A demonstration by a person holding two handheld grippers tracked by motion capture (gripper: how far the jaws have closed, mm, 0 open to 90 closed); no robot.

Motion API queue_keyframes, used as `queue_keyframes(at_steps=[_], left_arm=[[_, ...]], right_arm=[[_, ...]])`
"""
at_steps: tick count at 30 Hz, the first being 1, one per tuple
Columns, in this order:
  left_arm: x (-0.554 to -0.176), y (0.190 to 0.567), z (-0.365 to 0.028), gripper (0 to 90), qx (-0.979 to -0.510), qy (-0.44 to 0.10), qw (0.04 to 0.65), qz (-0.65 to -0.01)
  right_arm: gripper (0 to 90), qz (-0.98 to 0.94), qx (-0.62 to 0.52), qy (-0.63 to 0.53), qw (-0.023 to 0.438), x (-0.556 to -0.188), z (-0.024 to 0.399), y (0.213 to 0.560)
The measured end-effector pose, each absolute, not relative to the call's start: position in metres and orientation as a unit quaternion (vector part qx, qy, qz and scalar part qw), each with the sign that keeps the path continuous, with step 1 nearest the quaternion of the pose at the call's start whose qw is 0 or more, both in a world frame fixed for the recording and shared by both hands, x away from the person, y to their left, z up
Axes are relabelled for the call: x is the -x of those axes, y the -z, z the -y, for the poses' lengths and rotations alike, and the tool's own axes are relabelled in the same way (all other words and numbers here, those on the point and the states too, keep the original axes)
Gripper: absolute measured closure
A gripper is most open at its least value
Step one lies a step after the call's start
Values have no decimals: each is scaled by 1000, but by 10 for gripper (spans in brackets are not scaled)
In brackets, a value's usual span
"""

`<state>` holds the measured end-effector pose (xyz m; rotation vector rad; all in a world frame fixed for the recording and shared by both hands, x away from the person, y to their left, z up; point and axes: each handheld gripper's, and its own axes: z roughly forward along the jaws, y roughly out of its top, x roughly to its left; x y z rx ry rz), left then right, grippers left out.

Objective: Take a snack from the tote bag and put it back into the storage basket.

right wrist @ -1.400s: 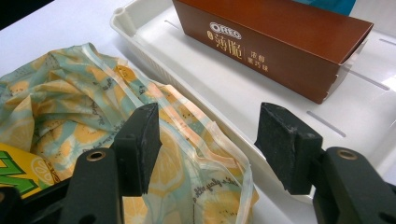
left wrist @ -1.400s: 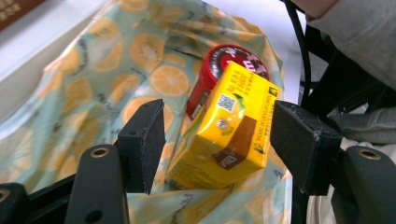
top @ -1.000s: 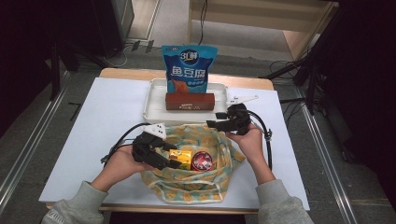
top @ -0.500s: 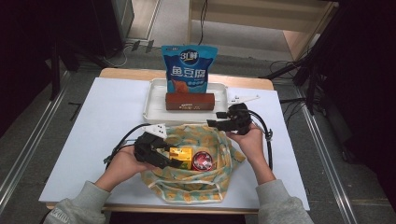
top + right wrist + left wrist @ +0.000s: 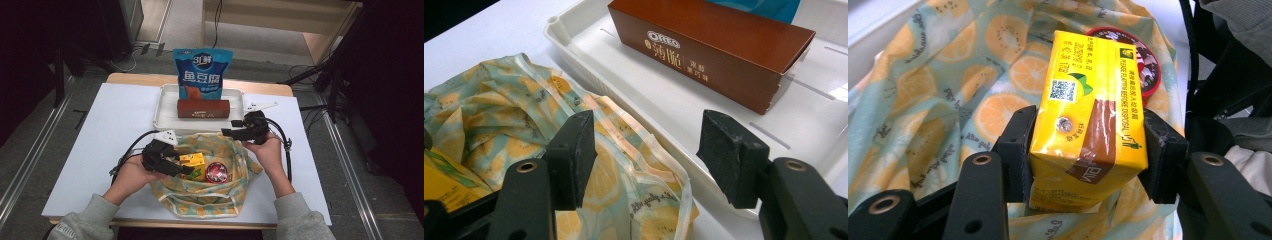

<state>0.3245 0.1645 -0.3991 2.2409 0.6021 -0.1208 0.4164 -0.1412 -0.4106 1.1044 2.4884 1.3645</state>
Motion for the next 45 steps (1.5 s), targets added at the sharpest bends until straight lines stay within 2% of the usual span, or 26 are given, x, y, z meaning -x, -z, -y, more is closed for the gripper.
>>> queue_keyframes(at_steps=[45], left_arm=[[-330, 371, -196, 498, -861, 8, 420, -285]], right_arm=[[396, -821, -355, -444, 49, -416, 139, 411]])
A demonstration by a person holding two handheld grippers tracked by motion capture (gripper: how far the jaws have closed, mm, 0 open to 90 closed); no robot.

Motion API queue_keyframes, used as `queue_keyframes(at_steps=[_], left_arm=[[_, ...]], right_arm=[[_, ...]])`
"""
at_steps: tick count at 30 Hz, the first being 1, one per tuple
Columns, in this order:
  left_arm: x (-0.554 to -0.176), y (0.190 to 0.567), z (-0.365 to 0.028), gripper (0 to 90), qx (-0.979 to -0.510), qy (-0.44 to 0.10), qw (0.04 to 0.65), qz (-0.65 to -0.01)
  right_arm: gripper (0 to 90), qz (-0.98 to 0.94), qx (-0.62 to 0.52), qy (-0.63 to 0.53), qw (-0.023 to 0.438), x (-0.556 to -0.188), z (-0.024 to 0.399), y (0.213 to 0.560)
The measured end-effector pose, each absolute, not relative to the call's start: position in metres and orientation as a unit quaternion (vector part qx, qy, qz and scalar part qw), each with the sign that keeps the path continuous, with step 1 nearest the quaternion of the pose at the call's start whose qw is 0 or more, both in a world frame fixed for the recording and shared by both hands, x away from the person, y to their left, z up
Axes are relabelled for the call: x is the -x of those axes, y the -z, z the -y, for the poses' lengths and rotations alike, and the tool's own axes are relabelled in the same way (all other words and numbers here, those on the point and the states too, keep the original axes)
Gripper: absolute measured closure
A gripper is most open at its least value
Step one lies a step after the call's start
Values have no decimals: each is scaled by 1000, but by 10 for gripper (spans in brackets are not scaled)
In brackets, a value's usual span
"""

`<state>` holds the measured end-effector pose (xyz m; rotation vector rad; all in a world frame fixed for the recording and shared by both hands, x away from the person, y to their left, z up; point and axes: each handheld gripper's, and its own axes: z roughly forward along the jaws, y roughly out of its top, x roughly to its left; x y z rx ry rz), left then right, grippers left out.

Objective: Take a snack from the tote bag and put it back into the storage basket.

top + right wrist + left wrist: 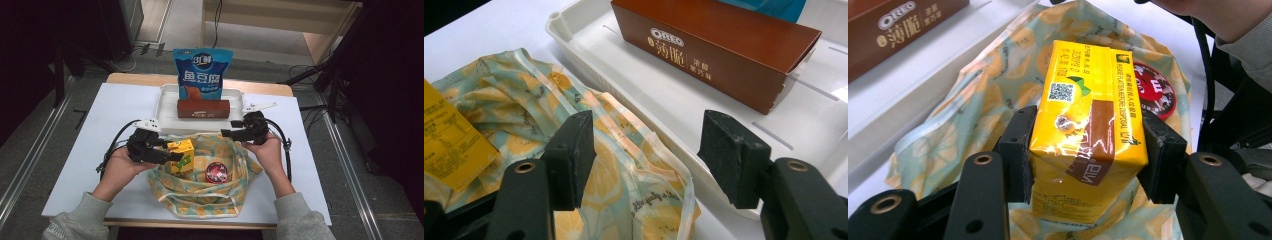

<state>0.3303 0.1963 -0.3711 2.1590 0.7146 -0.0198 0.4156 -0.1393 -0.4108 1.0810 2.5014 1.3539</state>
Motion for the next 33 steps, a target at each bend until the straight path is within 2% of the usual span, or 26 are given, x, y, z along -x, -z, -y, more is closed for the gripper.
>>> queue_keyframes(at_steps=[33], left_arm=[[-332, 348, -221, 500, -845, -13, 436, -309]], right_arm=[[394, -826, -349, -441, 47, -415, 136, 412]])
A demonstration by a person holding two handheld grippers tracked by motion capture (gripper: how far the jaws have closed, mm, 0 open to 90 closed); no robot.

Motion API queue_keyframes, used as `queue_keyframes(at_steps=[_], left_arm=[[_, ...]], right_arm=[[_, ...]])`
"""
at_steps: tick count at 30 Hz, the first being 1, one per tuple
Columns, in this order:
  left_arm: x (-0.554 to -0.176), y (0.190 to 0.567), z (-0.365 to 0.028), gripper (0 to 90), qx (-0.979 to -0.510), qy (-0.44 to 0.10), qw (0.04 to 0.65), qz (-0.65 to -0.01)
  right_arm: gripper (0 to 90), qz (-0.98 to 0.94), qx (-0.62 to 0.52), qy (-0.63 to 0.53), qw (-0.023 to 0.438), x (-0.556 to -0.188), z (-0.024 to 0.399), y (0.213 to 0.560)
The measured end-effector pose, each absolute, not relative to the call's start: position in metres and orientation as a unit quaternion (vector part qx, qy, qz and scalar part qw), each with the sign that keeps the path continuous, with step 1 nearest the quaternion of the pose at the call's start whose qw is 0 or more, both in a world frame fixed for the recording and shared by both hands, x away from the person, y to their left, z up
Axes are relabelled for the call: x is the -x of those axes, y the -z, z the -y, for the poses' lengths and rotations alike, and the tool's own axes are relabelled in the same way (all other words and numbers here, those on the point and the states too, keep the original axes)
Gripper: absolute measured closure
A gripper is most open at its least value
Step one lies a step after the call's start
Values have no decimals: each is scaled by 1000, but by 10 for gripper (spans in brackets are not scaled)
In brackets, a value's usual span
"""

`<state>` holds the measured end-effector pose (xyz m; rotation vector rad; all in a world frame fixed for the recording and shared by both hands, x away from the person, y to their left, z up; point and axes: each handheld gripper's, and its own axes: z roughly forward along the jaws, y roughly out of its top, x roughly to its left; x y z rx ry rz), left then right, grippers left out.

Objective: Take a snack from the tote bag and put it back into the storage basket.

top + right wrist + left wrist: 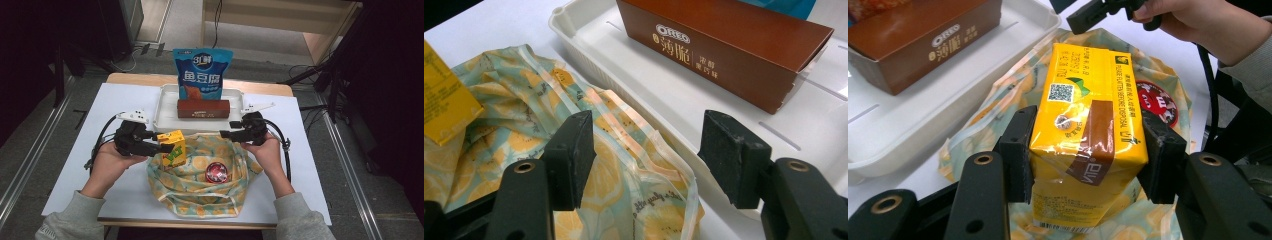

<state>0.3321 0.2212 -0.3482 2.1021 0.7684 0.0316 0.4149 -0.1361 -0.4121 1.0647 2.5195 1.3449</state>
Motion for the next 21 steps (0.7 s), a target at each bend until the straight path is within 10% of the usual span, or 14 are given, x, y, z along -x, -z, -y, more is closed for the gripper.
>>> queue_keyframes(at_steps=[21], left_arm=[[-345, 327, -231, 502, -838, -19, 441, -320]], right_arm=[[389, -825, -344, -447, 44, -413, 135, 410]])
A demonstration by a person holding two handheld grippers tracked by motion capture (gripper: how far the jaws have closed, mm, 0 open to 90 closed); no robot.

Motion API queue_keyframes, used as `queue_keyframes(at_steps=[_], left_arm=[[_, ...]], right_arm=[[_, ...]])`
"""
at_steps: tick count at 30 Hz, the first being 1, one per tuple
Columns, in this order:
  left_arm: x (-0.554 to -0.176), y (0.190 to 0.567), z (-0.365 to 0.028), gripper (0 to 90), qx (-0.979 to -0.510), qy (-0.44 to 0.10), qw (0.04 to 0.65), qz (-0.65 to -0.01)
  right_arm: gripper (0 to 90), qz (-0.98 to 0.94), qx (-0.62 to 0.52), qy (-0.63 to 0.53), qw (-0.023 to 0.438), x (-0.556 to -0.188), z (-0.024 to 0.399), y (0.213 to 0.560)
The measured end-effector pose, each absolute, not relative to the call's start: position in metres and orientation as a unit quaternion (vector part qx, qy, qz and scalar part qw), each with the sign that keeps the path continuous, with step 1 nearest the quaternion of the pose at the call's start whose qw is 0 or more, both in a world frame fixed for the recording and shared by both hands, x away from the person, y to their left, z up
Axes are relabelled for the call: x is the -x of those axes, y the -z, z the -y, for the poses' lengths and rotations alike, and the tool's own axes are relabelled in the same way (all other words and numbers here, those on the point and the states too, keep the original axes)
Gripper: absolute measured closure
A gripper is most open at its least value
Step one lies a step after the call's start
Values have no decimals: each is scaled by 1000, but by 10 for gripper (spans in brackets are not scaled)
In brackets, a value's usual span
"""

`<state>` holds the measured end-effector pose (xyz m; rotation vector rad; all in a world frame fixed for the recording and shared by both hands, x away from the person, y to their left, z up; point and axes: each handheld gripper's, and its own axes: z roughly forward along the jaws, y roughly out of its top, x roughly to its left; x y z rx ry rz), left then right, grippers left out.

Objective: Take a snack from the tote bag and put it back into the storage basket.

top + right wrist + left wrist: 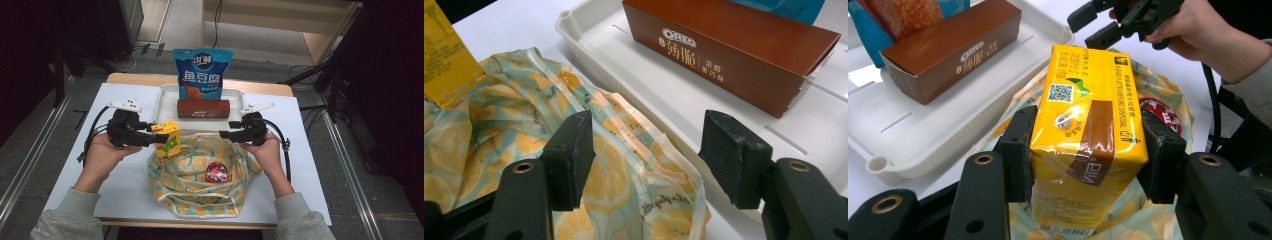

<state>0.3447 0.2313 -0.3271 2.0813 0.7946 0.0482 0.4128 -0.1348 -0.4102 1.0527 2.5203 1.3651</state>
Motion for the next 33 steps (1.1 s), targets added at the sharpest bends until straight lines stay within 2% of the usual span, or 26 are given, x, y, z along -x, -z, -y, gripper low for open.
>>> queue_keyframes(at_steps=[17, 23, 33], left_arm=[[-362, 323, -228, 502, -842, -17, 434, -319], [-363, 316, -225, 502, -844, -32, 437, -309], [-379, 312, -223, 502, -844, -21, 435, -313]], right_arm=[[372, -828, -342, -442, 41, -410, 135, 411], [369, -825, -345, -446, 38, -410, 134, 411], [374, -826, -343, -446, 40, -409, 131, 411]])
